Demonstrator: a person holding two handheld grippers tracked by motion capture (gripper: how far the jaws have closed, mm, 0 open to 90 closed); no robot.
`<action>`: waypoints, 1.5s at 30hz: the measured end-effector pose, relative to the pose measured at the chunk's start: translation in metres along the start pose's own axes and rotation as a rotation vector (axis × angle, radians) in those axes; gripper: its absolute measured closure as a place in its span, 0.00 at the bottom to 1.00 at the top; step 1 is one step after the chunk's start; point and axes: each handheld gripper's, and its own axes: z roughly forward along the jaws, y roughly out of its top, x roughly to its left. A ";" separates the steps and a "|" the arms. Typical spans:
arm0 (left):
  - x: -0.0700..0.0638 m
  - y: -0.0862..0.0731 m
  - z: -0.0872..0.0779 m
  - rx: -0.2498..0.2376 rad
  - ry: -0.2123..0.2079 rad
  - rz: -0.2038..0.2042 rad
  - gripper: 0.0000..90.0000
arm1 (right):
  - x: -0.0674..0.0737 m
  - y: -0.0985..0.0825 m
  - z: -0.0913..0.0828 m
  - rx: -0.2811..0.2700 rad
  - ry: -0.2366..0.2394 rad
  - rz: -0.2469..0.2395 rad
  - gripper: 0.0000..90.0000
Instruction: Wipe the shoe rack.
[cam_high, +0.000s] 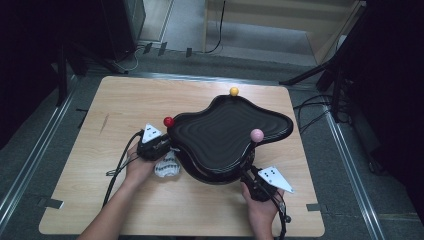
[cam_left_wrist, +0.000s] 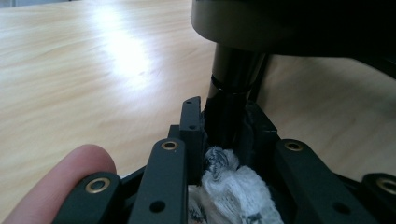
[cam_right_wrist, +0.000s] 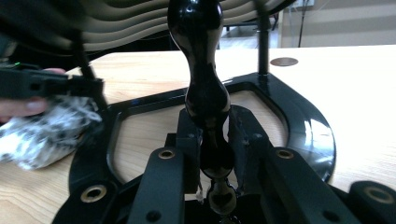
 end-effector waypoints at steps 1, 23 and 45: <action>0.002 -0.001 -0.006 0.004 -0.002 -0.013 0.82 | 0.002 0.000 0.001 0.006 0.009 0.001 0.84; 0.005 -0.032 -0.045 0.212 -0.030 -0.128 0.48 | 0.004 0.001 0.004 0.017 0.031 -0.009 0.84; -0.007 0.033 -0.072 -0.095 0.082 -0.110 0.87 | 0.005 0.001 0.005 0.015 0.036 -0.017 0.84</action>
